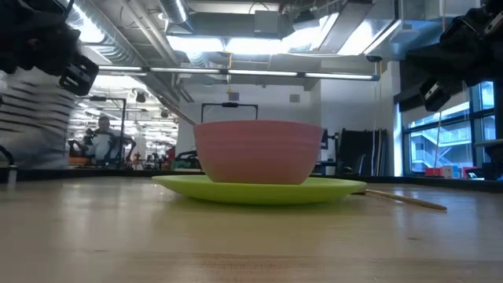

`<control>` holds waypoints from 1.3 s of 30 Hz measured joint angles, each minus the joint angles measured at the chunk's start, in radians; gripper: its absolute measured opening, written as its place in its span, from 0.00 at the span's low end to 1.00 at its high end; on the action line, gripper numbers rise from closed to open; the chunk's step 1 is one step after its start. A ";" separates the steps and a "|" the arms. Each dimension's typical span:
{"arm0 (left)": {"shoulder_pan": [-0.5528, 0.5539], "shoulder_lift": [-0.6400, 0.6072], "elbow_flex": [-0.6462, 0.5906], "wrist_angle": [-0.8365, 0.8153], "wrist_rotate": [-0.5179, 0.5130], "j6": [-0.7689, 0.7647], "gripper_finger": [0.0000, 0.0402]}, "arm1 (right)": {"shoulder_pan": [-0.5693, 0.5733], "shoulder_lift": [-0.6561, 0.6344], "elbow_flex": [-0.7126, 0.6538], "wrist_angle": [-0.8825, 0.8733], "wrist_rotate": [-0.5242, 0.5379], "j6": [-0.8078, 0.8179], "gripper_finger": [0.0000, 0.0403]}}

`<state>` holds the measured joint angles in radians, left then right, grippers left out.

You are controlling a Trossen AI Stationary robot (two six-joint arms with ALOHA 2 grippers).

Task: Set table place
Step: Return to Home Position

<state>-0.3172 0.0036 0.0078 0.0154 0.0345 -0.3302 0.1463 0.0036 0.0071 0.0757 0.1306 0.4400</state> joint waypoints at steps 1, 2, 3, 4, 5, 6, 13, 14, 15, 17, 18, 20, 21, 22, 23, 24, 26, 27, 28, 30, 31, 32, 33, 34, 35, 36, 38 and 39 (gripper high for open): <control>0.000 0.000 0.000 0.000 0.000 0.000 0.18 | 0.000 0.000 0.000 0.000 0.000 0.000 0.04; 0.000 0.000 0.000 0.000 0.000 0.000 0.17 | 0.000 0.000 0.000 -0.001 0.000 0.001 0.04; 0.000 0.000 0.000 0.000 0.000 0.000 0.17 | 0.000 0.000 0.000 -0.006 0.000 0.002 0.04; 0.000 0.000 0.000 0.000 0.000 0.000 0.17 | 0.000 0.000 0.000 -0.018 0.000 0.001 0.04; 0.000 0.000 0.000 0.000 0.000 0.000 0.16 | 0.000 0.000 0.000 -0.033 0.000 0.000 0.04; 0.000 0.000 0.000 0.000 0.000 0.000 0.16 | 0.000 0.002 0.000 -0.036 0.000 0.000 0.04; 0.001 0.001 0.000 0.000 0.000 0.000 0.13 | 0.000 0.009 0.000 -0.037 0.000 0.000 0.04; 0.001 0.003 0.000 0.000 0.000 0.000 0.12 | 0.000 0.009 0.000 -0.037 0.000 0.001 0.04; 0.001 0.003 0.000 0.000 0.000 0.000 0.12 | 0.000 0.009 0.000 -0.037 0.000 0.001 0.04; 0.001 0.003 0.000 0.000 0.000 0.000 0.11 | 0.000 0.010 0.000 -0.037 0.000 0.000 0.04; 0.001 0.003 0.000 0.000 0.000 0.000 0.11 | 0.000 0.009 0.000 -0.036 0.000 0.000 0.04; 0.001 0.003 0.000 0.000 0.000 0.000 0.10 | 0.000 0.010 0.000 -0.037 0.000 0.002 0.04; 0.001 0.003 0.000 0.000 0.000 0.000 0.10 | 0.000 0.010 0.000 -0.036 0.000 0.001 0.04; 0.001 0.003 0.000 0.000 0.000 0.000 0.10 | 0.000 0.010 0.000 -0.037 0.000 0.000 0.04; 0.001 0.003 0.000 0.000 0.000 0.000 0.09 | 0.000 0.009 0.000 -0.036 0.000 0.000 0.04; 0.001 0.003 0.000 0.000 0.000 0.000 0.09 | 0.000 0.009 0.000 -0.036 0.000 0.001 0.04; 0.001 0.003 0.000 0.000 0.000 0.000 0.08 | 0.000 0.009 0.000 -0.036 0.000 0.000 0.04; 0.001 0.003 0.000 0.000 0.000 0.000 0.08 | 0.000 0.009 0.000 -0.036 0.000 0.000 0.04; 0.001 0.003 0.000 0.000 0.000 0.000 0.07 | 0.000 0.009 0.000 -0.036 0.000 0.000 0.04; 0.001 0.003 0.000 0.000 0.000 0.000 0.07 | 0.000 0.009 0.000 -0.036 0.000 0.001 0.04; 0.001 0.003 0.000 0.000 0.000 0.000 0.06 | 0.000 0.009 0.000 -0.036 0.000 0.000 0.04; 0.001 0.003 0.000 0.000 0.000 0.000 0.06 | 0.000 0.009 0.000 -0.036 0.000 0.000 0.04; 0.001 0.003 0.000 0.000 0.000 0.000 0.06 | 0.000 0.009 0.000 -0.036 0.000 0.000 0.04; 0.001 0.003 0.000 0.000 0.000 0.000 0.05 | 0.000 0.009 0.000 -0.036 0.000 0.001 0.04; 0.001 0.003 0.000 0.000 0.000 0.000 0.05 | 0.000 0.009 0.000 -0.036 0.000 0.001 0.04; 0.001 0.003 0.000 0.000 0.000 0.000 0.05 | 0.000 0.009 0.000 -0.036 0.000 0.000 0.04; 0.001 0.003 0.000 0.000 0.000 0.000 0.04 | 0.000 0.009 0.000 -0.036 0.000 0.001 0.04; 0.001 0.003 0.000 0.000 0.000 0.000 0.04 | 0.000 0.009 0.000 -0.036 0.000 0.002 0.04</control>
<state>-0.3164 0.0063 0.0074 0.0158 0.0349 -0.3303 0.1463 0.0128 0.0071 0.0399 0.1303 0.4416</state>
